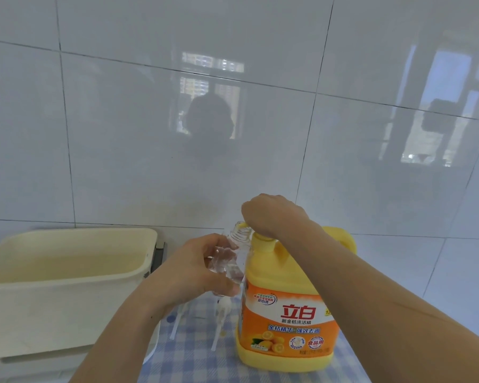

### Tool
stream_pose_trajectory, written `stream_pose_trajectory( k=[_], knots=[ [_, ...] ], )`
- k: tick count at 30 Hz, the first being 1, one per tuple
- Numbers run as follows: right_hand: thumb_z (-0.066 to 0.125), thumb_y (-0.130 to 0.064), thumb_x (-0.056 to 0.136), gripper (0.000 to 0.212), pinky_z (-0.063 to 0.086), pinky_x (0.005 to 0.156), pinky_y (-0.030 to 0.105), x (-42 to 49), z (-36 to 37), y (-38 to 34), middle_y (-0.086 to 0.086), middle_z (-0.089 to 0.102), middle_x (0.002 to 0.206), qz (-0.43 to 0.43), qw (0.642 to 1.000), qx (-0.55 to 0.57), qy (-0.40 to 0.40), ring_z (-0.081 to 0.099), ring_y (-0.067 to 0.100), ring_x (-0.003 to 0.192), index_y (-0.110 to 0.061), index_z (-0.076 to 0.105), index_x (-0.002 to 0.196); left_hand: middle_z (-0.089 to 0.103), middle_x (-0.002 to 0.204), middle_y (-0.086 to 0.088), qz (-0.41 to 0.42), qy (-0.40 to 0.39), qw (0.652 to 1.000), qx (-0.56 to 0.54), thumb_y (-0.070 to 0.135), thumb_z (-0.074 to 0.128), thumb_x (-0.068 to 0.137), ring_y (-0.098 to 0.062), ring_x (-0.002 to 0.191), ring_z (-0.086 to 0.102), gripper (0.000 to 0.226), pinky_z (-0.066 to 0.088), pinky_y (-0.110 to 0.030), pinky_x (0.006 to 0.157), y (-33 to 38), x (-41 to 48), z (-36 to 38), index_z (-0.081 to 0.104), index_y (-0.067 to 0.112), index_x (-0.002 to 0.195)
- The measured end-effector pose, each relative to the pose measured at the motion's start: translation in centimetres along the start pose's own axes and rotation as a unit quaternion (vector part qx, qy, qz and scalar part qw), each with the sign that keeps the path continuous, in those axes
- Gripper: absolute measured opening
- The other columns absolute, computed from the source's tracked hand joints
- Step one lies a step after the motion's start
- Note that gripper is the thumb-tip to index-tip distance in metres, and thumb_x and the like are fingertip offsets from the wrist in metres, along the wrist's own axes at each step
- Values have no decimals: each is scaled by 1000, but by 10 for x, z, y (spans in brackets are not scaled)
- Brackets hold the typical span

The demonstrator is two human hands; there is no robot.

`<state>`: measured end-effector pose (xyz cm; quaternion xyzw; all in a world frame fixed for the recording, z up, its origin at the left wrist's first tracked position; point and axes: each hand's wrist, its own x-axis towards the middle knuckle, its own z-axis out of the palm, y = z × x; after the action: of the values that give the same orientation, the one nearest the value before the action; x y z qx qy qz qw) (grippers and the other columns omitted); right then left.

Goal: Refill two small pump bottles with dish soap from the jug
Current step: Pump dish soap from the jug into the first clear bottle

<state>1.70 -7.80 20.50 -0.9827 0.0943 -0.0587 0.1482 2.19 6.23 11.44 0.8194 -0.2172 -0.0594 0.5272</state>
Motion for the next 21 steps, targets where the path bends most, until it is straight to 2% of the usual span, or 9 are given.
stream_pose_trajectory(
  k=[2, 5, 8, 10, 12, 13, 16, 19, 21],
  knots=[
    [35, -9, 88, 18, 38, 68, 35, 0, 0, -1, 2, 44, 80, -4, 1000, 18, 14, 41, 22, 69, -13, 45, 73, 70, 111, 12, 0, 0, 1000, -4, 9, 87, 64, -9, 103, 65, 61, 60, -27, 80, 1, 0, 0, 62, 33, 115],
    [40, -15, 88, 28, 47, 76, 36, 0, -4, 1, 3, 57, 92, -12, 994, 94, 51, 56, 25, 81, -11, 64, 101, 70, 112, 10, 6, 11, 1000, -23, 10, 88, 63, -10, 102, 66, 64, 60, -33, 84, 3, -1, -1, 61, 32, 117],
    [43, -19, 88, 34, 52, 80, 40, -2, -6, 8, 10, 67, 103, -40, 981, 162, 99, 63, 29, 93, -11, 70, 106, 70, 113, 9, 14, 18, 999, -44, 11, 89, 61, -14, 104, 66, 68, 59, -39, 87, 5, -2, -3, 61, 32, 119],
    [50, -19, 88, 28, 55, 70, 36, -8, -6, 18, 8, 73, 91, -69, 964, 217, 135, 67, 23, 79, -7, 73, 99, 70, 112, 9, 22, 22, 998, -46, 10, 89, 62, -13, 103, 67, 68, 60, -38, 85, 6, -2, -3, 60, 32, 119],
    [58, -19, 89, 20, 49, 59, 21, -15, -8, 30, -8, 71, 72, -110, 941, 264, 181, 61, 6, 62, -15, 77, 88, 70, 111, 9, 25, 27, 998, -49, 10, 89, 62, -10, 101, 68, 67, 61, -33, 81, 6, -1, -3, 61, 32, 118],
    [62, -19, 88, 15, 47, 58, 15, -20, -9, 35, -13, 69, 69, -128, 929, 284, 199, 60, 1, 62, -20, 77, 84, 71, 111, 9, 26, 28, 998, -52, 10, 89, 62, -9, 100, 68, 66, 61, -31, 79, 5, -1, -3, 61, 32, 118],
    [73, -18, 82, 14, 44, 57, 6, -28, -10, 44, -13, 70, 65, -159, 901, 329, 231, 62, -4, 62, -28, 75, 73, 71, 110, 9, 28, 31, 997, -57, 10, 89, 61, -9, 99, 68, 66, 62, -34, 78, 4, -1, -2, 62, 32, 117],
    [75, -19, 82, 12, 48, 66, 7, -34, -4, 45, -15, 71, 68, -188, 897, 320, 239, 65, -3, 70, -28, 76, 74, 71, 110, 8, 29, 28, 997, -59, 11, 89, 60, -12, 101, 68, 67, 61, -37, 79, 4, 0, -1, 62, 31, 118],
    [74, -20, 83, 9, 44, 68, 2, -37, 0, 44, -19, 69, 70, -205, 896, 300, 257, 63, -8, 73, -27, 76, 77, 71, 111, 8, 29, 25, 997, -61, 14, 90, 57, -13, 102, 68, 68, 61, -38, 80, 4, 0, 0, 62, 32, 117]
  ],
)
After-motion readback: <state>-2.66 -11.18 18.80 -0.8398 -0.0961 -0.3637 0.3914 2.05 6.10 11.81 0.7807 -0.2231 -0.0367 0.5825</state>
